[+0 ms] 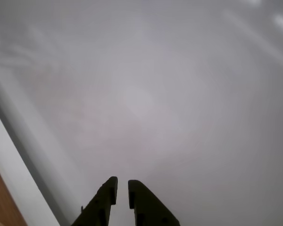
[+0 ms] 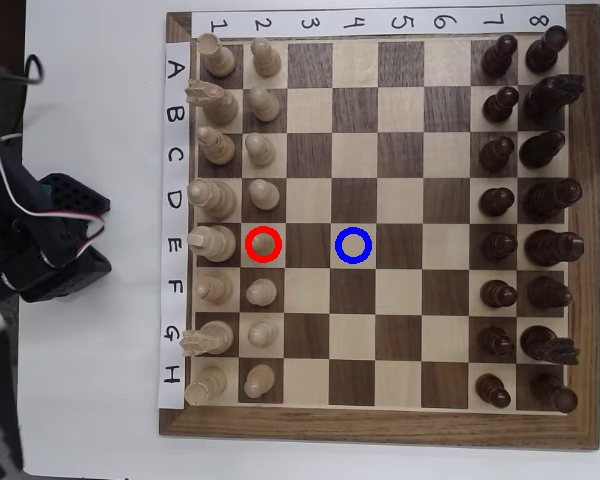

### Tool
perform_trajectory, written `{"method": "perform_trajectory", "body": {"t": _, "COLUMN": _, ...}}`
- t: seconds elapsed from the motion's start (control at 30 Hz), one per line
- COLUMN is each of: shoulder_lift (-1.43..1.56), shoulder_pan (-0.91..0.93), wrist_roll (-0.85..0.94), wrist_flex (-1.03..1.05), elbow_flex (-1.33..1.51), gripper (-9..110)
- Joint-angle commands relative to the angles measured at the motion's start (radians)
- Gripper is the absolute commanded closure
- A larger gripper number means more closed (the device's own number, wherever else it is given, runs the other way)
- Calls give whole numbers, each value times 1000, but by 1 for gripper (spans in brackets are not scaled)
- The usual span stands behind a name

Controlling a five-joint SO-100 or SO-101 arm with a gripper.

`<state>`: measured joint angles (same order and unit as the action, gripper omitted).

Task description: Move the piece to destination

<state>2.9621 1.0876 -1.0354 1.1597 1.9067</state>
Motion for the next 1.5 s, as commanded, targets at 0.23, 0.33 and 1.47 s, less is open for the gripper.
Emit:
{"method": "perform_trajectory", "body": {"t": 0.23, "shoulder_lift": -98, "shoulder_pan": -396, "wrist_roll": -275, "wrist_flex": 130, "elbow_flex": -259, "gripper": 91}}
{"method": "perform_trajectory", "body": {"t": 0.33, "shoulder_lift": -160, "shoulder_pan": -558, "wrist_roll": -298, "wrist_flex": 253, "elbow_flex": -344, "gripper": 85}}
{"method": "perform_trajectory", "body": {"t": 1.47, "shoulder_lift": -413, "shoulder_pan": -902, "wrist_roll": -509, "wrist_flex": 543, "elbow_flex": -359, "gripper": 101}}
